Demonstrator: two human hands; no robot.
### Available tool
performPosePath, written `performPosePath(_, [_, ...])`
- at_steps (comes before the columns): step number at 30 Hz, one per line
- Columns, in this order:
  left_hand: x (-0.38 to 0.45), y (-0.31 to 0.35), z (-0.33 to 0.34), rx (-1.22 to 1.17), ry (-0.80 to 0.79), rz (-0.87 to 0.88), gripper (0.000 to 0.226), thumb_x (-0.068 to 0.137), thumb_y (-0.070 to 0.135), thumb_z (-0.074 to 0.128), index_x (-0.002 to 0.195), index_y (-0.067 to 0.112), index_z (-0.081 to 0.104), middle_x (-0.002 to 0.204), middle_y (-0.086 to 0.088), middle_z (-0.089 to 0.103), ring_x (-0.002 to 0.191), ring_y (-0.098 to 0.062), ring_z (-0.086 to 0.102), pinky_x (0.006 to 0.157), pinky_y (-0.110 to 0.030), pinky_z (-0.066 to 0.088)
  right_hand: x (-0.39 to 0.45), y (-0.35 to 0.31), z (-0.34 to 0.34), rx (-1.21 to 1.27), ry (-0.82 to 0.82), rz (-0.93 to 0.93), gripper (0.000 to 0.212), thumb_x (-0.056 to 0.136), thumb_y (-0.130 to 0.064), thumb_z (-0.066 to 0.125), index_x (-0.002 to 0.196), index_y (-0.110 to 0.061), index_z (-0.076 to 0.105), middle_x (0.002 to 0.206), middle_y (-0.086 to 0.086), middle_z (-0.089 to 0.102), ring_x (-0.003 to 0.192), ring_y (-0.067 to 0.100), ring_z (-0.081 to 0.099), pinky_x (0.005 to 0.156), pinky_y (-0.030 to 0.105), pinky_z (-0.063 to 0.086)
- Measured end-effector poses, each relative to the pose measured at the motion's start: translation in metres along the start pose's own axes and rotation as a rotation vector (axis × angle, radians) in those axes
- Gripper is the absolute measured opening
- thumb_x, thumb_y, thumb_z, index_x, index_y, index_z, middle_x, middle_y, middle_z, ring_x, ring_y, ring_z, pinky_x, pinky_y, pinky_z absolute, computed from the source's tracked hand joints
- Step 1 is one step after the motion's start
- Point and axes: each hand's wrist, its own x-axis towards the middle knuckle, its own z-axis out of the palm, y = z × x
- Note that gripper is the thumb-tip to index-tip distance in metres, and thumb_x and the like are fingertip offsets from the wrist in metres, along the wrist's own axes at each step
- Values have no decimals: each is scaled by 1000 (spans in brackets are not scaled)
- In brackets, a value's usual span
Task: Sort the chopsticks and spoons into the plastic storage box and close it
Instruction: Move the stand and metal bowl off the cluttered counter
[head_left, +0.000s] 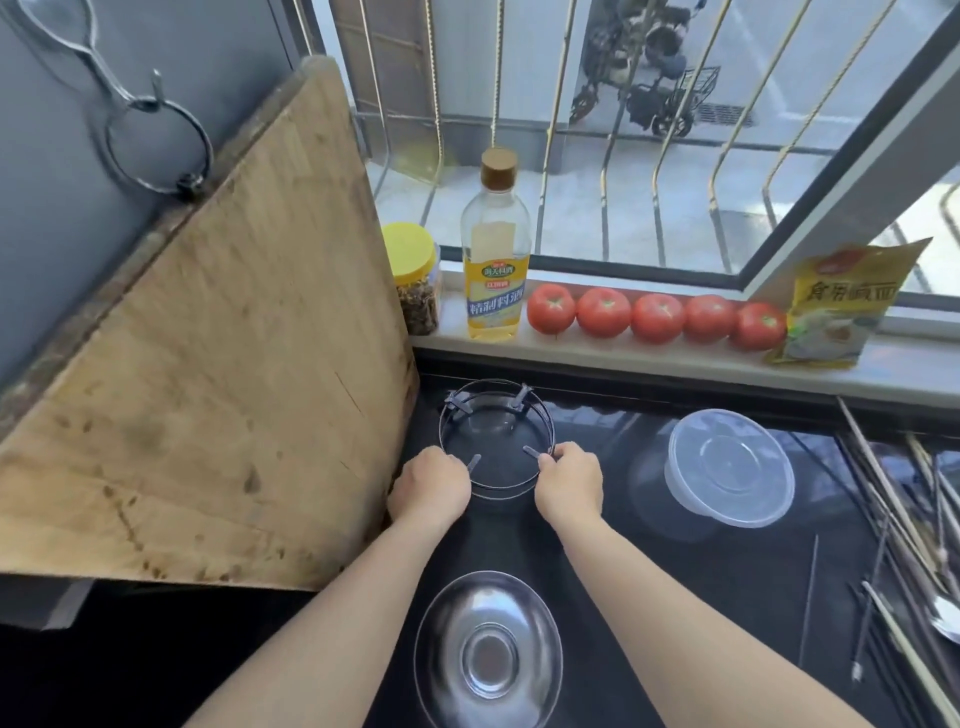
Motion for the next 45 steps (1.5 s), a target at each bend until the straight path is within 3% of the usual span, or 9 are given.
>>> performPosePath(6, [9, -8, 6, 127, -59, 13, 39, 103, 32, 37, 128, 14, 60, 137, -14, 61, 122, -36, 58, 96, -39, 45, -1, 3, 4, 1, -5, 19, 19, 103, -22, 48, 116, -10, 56, 122, 9, 51, 89, 25, 48, 78, 33, 39])
performPosePath(16, [13, -13, 15, 48, -69, 51, 36, 105, 34, 33, 112, 10, 58, 126, -18, 63, 114, -38, 59, 84, -39, 42, 6, 14, 3, 117, -69, 69, 24, 98, -22, 51, 121, -21, 56, 118, 3, 59, 100, 23, 55, 80, 33, 45])
performPosePath(21, [12, -20, 22, -149, -92, 88, 33, 103, 44, 46, 86, 15, 46, 101, -11, 63, 100, -36, 59, 79, -39, 41, 11, 16, 3, 277, -134, 176, 19, 91, -26, 53, 108, -20, 59, 107, 3, 68, 103, 29, 66, 91, 42, 55])
performPosePath(24, [13, -26, 22, -283, -74, 53, 37, 98, 45, 59, 79, 16, 45, 88, -3, 61, 92, -31, 59, 82, -39, 45, 12, 18, 1, 254, -184, 156, 28, 91, -29, 54, 116, -20, 62, 107, 7, 69, 102, 30, 68, 91, 46, 56])
performPosePath(29, [12, -31, 17, -218, -70, 52, 39, 95, 55, 58, 92, 17, 54, 94, 1, 62, 95, -27, 61, 77, -35, 43, -19, 27, -26, 105, -139, 7, 42, 100, -35, 47, 138, -17, 51, 125, 5, 57, 114, 23, 56, 94, 35, 44])
performPosePath(31, [13, -34, 21, -311, -109, 64, 36, 96, 51, 61, 95, 16, 59, 90, 1, 64, 92, -28, 65, 80, -36, 49, -43, 41, -37, 145, -161, -42, 37, 99, -36, 48, 134, -23, 53, 115, -3, 58, 107, 17, 60, 98, 38, 48])
performPosePath(35, [7, -38, 23, -603, -215, 19, 20, 99, 29, 68, 99, 9, 63, 78, -6, 59, 58, -19, 55, 57, -29, 48, -100, 74, -54, 309, -292, 18, 23, 97, -43, 53, 119, -39, 57, 118, -12, 57, 107, 8, 62, 101, 38, 51])
performPosePath(42, [5, -24, 23, -966, -299, -198, 8, 101, 4, 60, 104, -2, 55, 86, -13, 54, 70, -22, 63, 53, -26, 61, -153, 93, -54, 329, -453, 79, 59, 83, -63, 58, 137, -41, 50, 126, -23, 56, 115, -1, 58, 105, 35, 49])
performPosePath(45, [2, -24, 26, -1062, -300, -236, 10, 101, -1, 57, 92, -2, 54, 83, -14, 54, 73, -23, 61, 51, -26, 61, -163, 88, -58, 295, -472, 8, 63, 86, -60, 61, 143, -40, 43, 129, -22, 54, 110, -7, 58, 95, 21, 50])
